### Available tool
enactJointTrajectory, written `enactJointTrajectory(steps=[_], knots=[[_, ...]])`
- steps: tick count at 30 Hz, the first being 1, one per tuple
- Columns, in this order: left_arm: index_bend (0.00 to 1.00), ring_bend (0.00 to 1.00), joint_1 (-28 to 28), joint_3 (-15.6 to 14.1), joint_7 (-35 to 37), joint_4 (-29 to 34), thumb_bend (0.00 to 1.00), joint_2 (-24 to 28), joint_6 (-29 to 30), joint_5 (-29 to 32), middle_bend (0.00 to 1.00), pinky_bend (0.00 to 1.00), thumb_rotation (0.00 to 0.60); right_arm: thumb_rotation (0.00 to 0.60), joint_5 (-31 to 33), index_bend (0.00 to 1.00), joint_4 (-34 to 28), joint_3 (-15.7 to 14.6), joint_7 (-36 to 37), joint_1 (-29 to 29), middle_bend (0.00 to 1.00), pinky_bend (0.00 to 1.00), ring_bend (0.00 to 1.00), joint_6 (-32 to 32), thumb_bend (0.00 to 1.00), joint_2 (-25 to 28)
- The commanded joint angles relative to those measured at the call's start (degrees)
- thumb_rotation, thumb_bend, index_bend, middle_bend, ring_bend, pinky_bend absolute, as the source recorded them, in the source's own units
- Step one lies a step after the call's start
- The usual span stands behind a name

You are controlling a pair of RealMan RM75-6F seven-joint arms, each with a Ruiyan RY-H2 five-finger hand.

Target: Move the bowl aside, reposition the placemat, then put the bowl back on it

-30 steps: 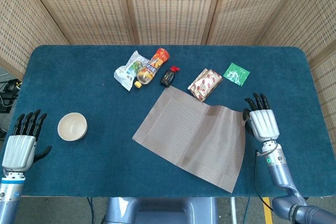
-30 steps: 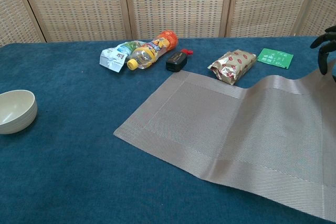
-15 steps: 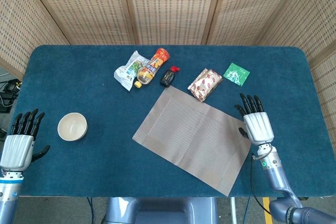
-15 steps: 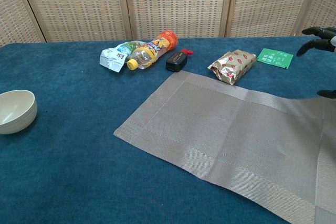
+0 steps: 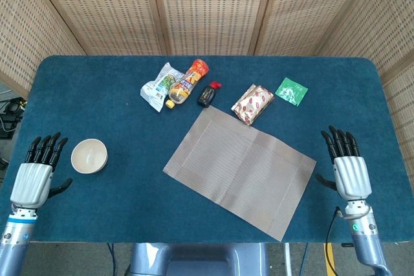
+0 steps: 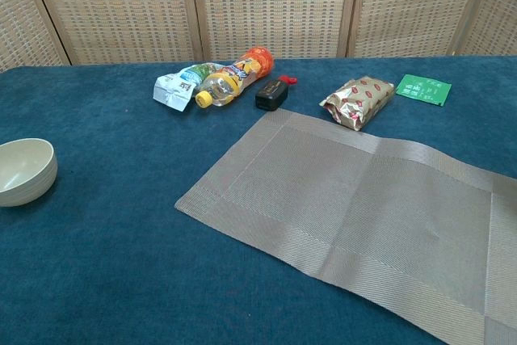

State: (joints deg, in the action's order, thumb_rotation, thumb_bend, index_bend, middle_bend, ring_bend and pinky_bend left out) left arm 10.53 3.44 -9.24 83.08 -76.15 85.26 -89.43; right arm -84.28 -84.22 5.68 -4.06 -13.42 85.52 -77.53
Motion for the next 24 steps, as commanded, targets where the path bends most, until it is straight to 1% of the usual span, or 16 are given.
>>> enactJointTrajectory(steps=[1,4,8,15,20,24], knots=[[0.05,0.00,1.79,0.69,-2.35,0.98,0.06,0.36,-1.70,-0.60,0.00,0.00,0.600,0.600,-3.27,0.02,-1.48,-2.49,2.84,3.04,0.00,0.00,0.00,3.73,0.20,2.05],[0.06,0.00,3.96,1.51,-5.24,2.32,0.03,0.24,-3.84,-0.93,0.00,0.00,0.600,0.600,-5.21,0.02,-1.87,-3.26,4.11,4.26,0.00,0.00,0.00,5.85,0.20,2.81],[0.08,0.00,8.03,2.79,-8.43,4.53,0.03,-0.36,-8.54,-1.14,0.00,0.00,0.600,0.600,-7.76,0.02,-2.33,-3.77,5.48,5.20,0.00,0.00,0.00,8.22,0.20,3.58],[0.10,0.00,13.91,4.92,-13.50,6.91,0.03,-2.70,-16.72,2.30,0.00,0.00,0.600,0.600,-8.69,0.03,-2.77,-3.47,7.83,5.62,0.00,0.00,0.00,8.84,0.20,4.79],[0.12,0.00,18.10,5.76,-19.48,5.58,0.03,-6.83,-22.47,6.02,0.00,0.00,0.600,0.600,-8.96,0.03,-2.98,-2.86,8.93,5.52,0.00,0.00,0.00,8.74,0.20,5.79],[0.14,0.00,20.47,6.02,-22.62,3.62,0.04,-10.28,-25.16,8.52,0.00,0.00,0.600,0.600,-9.10,0.03,-2.92,-2.55,9.99,5.52,0.00,0.00,0.00,8.69,0.20,6.14]])
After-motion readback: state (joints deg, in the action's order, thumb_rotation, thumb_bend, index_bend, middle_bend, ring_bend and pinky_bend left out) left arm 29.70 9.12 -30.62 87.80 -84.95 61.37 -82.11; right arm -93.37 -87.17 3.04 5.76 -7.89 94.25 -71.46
